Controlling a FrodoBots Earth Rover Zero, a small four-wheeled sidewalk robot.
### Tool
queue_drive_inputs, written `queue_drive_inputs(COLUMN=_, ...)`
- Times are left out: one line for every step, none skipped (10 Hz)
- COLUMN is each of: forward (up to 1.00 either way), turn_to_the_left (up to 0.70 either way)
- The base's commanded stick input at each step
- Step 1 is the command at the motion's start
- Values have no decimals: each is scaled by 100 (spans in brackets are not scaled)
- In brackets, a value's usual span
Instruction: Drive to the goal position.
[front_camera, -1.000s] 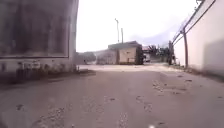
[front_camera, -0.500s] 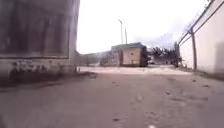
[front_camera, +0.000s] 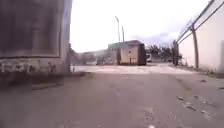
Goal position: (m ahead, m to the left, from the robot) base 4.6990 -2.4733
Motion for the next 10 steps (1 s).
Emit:
queue_drive_inputs(forward=100, turn_to_the_left=0)
queue_drive_inputs(forward=100, turn_to_the_left=0)
queue_drive_inputs(forward=100, turn_to_the_left=0)
queue_drive_inputs(forward=100, turn_to_the_left=0)
queue_drive_inputs(forward=100, turn_to_the_left=0)
queue_drive_inputs(forward=100, turn_to_the_left=0)
queue_drive_inputs(forward=100, turn_to_the_left=0)
queue_drive_inputs(forward=100, turn_to_the_left=0)
queue_drive_inputs(forward=100, turn_to_the_left=0)
queue_drive_inputs(forward=100, turn_to_the_left=0)
